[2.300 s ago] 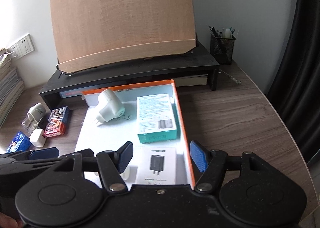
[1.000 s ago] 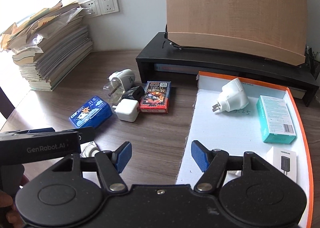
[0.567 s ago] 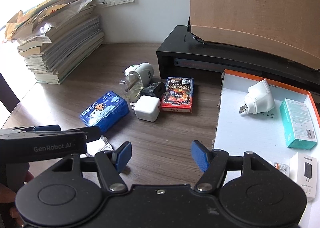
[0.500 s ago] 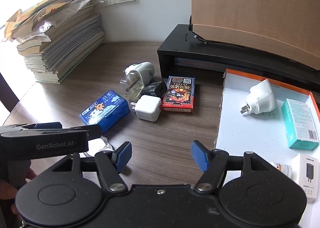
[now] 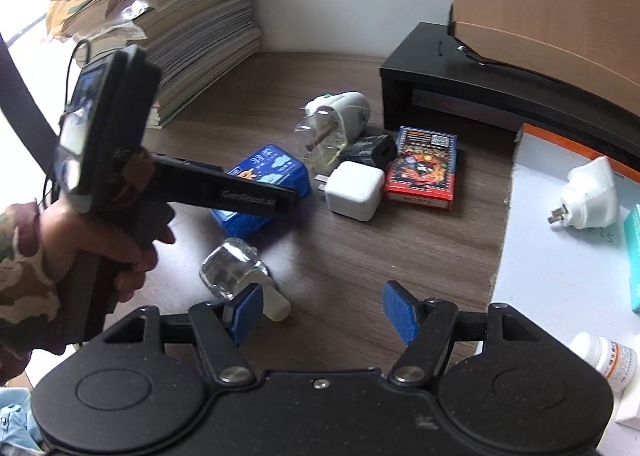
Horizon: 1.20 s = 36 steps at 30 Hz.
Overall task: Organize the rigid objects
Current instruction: 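Grasp the blue toothpick box with left while right grasps the clear glass bottle, then carry the blue box and glass bottle over the orange-rimmed white box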
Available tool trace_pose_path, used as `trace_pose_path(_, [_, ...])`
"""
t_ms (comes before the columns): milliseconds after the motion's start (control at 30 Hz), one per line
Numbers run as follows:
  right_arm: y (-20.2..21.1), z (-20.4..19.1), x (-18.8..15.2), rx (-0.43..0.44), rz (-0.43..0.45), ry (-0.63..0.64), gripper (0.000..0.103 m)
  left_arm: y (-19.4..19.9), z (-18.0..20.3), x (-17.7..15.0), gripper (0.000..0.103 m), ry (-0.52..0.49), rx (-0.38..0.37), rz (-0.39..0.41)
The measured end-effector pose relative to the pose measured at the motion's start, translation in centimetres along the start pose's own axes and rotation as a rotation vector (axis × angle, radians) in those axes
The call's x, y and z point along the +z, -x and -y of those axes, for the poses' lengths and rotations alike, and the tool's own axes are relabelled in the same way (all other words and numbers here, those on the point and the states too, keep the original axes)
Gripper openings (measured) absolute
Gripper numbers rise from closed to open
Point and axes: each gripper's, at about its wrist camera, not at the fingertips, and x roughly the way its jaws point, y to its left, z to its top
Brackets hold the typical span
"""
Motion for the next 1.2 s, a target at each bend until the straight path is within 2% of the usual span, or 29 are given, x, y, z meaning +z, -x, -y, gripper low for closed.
trace_pose_path(33, [-0.4,-0.3,0.1,0.019,-0.007,0.023,0.081,-0.2,0.0,0.0,0.089,-0.008,0.0,0.008])
trace_pose_path(133, [-1.6,-1.2,0.3,0.057,-0.028,0.078,0.081,0.1,-0.1,-0.1,0.065,-0.03,0.004,0.041])
trace_pose_path(167, [-2.1,-1.5,0.4,0.073,-0.034,0.099,0.081,0.3,-0.3,0.0,0.063,-0.024,0.003,0.041])
trace_pose_path(267, [-3.5,-2.4,0.8,0.112,-0.055,0.157,0.082,0.8,-1.6,-0.3,0.063,0.039,-0.022,0.039])
trace_pose_path(433, [-5.6,-4.0,1.2,0.154,-0.075,0.263,0.082,3.4,-3.5,-1.2,0.063,0.132,0.017,0.061])
trace_pose_path(600, [-7.2,-4.7,1.2,0.147,-0.067,0.32,0.081,6.3,-5.1,-2.6,0.063,0.224,0.045,0.09])
trace_pose_path(700, [-7.0,-5.1,1.2,0.141,-0.051,0.338,0.062,7.4,-5.7,-3.5,0.063,0.274,0.058,0.098])
trace_pose_path(833, [-6.5,-4.8,0.8,0.111,-0.04,0.318,0.062,8.0,-5.7,-4.4,0.063,0.313,0.072,0.097])
trace_pose_path(967, [-4.8,-3.5,0.8,0.095,-0.012,0.221,0.062,8.7,-4.9,-4.9,0.063,0.328,0.073,0.103])
trace_pose_path(1200, [-0.6,-1.7,0.6,0.02,0.078,0.114,0.061,9.6,-1.5,-4.5,0.063,0.281,0.054,0.135])
